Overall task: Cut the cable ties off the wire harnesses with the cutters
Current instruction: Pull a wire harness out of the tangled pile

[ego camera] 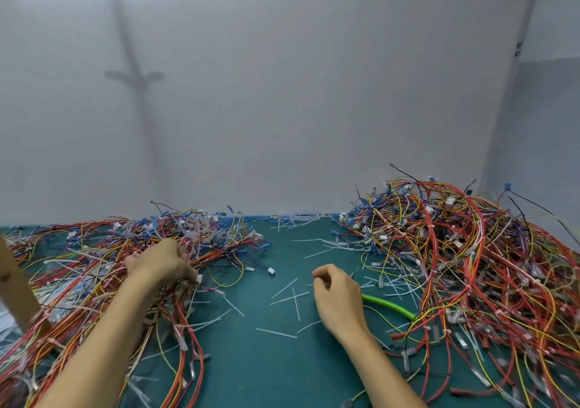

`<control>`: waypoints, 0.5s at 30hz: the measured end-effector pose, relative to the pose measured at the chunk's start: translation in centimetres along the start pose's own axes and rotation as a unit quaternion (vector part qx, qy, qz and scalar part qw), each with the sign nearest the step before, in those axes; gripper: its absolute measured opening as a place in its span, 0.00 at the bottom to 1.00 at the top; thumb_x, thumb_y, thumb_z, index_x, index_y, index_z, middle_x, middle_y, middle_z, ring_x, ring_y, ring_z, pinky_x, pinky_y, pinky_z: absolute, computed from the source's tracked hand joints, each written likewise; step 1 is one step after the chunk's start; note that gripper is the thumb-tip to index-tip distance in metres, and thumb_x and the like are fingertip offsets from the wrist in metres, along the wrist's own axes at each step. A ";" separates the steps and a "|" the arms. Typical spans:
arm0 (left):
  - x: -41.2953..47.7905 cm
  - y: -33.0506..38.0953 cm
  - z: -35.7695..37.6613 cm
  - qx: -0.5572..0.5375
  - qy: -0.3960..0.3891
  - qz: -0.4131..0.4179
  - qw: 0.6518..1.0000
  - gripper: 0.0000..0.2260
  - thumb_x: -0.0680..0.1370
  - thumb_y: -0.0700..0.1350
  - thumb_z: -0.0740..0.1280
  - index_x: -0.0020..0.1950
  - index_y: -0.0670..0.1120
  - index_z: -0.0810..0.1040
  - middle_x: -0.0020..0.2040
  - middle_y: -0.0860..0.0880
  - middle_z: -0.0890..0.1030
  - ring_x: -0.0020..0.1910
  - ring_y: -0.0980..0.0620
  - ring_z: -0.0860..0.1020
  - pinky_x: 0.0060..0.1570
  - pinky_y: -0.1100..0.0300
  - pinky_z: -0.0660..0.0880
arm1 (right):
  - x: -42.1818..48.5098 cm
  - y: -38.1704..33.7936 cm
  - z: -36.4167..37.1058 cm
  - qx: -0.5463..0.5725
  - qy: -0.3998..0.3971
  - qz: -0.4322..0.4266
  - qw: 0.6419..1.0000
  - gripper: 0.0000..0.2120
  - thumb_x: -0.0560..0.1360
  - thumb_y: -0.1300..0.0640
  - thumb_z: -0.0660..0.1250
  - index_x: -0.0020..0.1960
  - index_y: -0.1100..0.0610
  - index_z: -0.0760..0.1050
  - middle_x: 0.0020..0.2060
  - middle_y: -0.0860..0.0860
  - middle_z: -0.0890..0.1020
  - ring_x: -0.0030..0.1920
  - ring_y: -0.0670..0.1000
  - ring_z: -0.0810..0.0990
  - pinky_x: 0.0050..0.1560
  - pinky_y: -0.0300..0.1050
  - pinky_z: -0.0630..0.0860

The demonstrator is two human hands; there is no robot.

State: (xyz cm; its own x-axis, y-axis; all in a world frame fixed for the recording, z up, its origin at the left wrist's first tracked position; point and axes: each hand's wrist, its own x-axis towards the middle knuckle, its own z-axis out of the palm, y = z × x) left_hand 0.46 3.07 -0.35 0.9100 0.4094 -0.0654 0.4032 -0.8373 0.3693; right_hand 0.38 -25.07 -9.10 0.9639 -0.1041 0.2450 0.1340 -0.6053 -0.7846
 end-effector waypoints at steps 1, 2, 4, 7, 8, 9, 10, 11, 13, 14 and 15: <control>0.0 0.2 -0.5 -0.007 -0.007 0.009 1.000 0.09 0.71 0.45 0.76 0.37 0.45 0.77 0.40 0.49 0.81 0.52 0.45 0.78 0.63 0.46 0.67 | 0.0 0.0 0.0 -0.003 0.000 -0.001 1.000 0.10 0.79 0.59 0.61 0.57 0.54 0.78 0.52 0.49 0.81 0.53 0.49 0.77 0.54 0.41 0.73; 0.1 0.5 -0.9 -0.019 -0.008 0.021 1.000 0.08 0.71 0.43 0.75 0.37 0.45 0.78 0.40 0.48 0.81 0.52 0.44 0.78 0.64 0.45 0.67 | 0.0 0.0 0.0 -0.004 0.001 -0.002 1.000 0.10 0.79 0.59 0.61 0.57 0.54 0.78 0.52 0.49 0.81 0.53 0.49 0.77 0.54 0.41 0.73; 0.1 0.8 -1.5 -0.054 0.021 0.042 0.997 0.06 0.73 0.41 0.74 0.38 0.44 0.78 0.41 0.47 0.82 0.50 0.45 0.78 0.64 0.44 0.67 | 0.0 0.0 0.0 -0.005 0.002 -0.003 1.000 0.10 0.79 0.59 0.61 0.56 0.54 0.78 0.52 0.49 0.81 0.53 0.49 0.77 0.52 0.40 0.72; 0.4 1.2 -1.8 -0.098 0.097 0.068 0.988 0.05 0.74 0.38 0.71 0.42 0.45 0.77 0.46 0.46 0.82 0.50 0.44 0.78 0.59 0.46 0.73 | -0.1 0.0 0.0 -0.007 0.002 -0.008 1.000 0.10 0.79 0.59 0.60 0.56 0.54 0.78 0.52 0.49 0.81 0.53 0.49 0.76 0.53 0.41 0.72; 0.5 1.3 -1.7 -0.099 0.113 0.081 0.985 0.05 0.75 0.36 0.70 0.45 0.44 0.77 0.49 0.45 0.81 0.50 0.43 0.78 0.56 0.47 0.75 | -0.1 0.0 0.0 -0.009 0.001 -0.010 1.000 0.10 0.79 0.59 0.60 0.56 0.54 0.78 0.53 0.49 0.81 0.54 0.49 0.76 0.54 0.42 0.73; 0.6 1.4 -1.5 -0.083 0.131 0.093 0.984 0.06 0.75 0.34 0.68 0.48 0.44 0.77 0.51 0.44 0.80 0.52 0.42 0.77 0.54 0.48 0.75 | -0.1 0.0 0.0 -0.012 0.000 -0.012 1.000 0.10 0.79 0.59 0.60 0.57 0.54 0.78 0.53 0.49 0.80 0.54 0.49 0.76 0.55 0.42 0.73; 0.6 1.5 -1.1 -0.049 0.157 0.107 0.980 0.08 0.74 0.33 0.67 0.50 0.44 0.77 0.54 0.43 0.79 0.54 0.42 0.76 0.54 0.48 0.75 | -0.1 0.0 0.1 -0.014 -0.002 -0.013 1.000 0.10 0.80 0.59 0.60 0.57 0.54 0.78 0.53 0.49 0.80 0.55 0.49 0.76 0.56 0.43 0.73; 0.5 1.7 -0.6 -0.006 0.192 0.130 0.973 0.10 0.73 0.33 0.67 0.52 0.45 0.77 0.55 0.43 0.77 0.56 0.41 0.75 0.54 0.48 0.74 | -0.1 0.1 0.1 -0.016 -0.002 -0.013 1.000 0.10 0.80 0.59 0.60 0.57 0.54 0.77 0.53 0.49 0.80 0.55 0.49 0.75 0.56 0.43 0.73; 0.2 2.2 0.7 0.045 0.236 0.216 0.946 0.12 0.71 0.32 0.65 0.50 0.45 0.77 0.53 0.44 0.76 0.55 0.42 0.74 0.53 0.49 0.73 | -0.1 0.1 0.1 -0.021 -0.004 -0.015 1.000 0.10 0.80 0.58 0.60 0.57 0.54 0.77 0.53 0.48 0.80 0.56 0.49 0.75 0.57 0.44 0.73; 0.1 2.6 1.5 0.062 0.228 0.263 0.935 0.13 0.70 0.32 0.64 0.49 0.46 0.77 0.53 0.45 0.76 0.55 0.43 0.73 0.51 0.51 0.73 | -0.1 0.1 0.1 -0.023 -0.005 -0.015 1.000 0.10 0.80 0.58 0.60 0.57 0.54 0.77 0.53 0.48 0.80 0.56 0.49 0.75 0.57 0.44 0.73; -0.1 3.0 2.3 0.096 0.206 0.295 0.928 0.13 0.70 0.34 0.63 0.50 0.46 0.77 0.53 0.47 0.76 0.55 0.45 0.74 0.51 0.52 0.72 | -0.1 0.1 0.1 -0.024 -0.007 -0.015 1.000 0.10 0.80 0.58 0.60 0.57 0.54 0.77 0.53 0.48 0.80 0.56 0.49 0.75 0.57 0.44 0.73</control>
State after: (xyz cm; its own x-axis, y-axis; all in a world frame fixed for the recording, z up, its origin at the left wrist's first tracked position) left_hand 1.84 -0.34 -1.35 0.8797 -0.0698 0.4703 -0.1078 -0.9927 0.0543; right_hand 0.29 -25.05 -9.25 0.9626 -0.0741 0.2605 0.1530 -0.6449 -0.7488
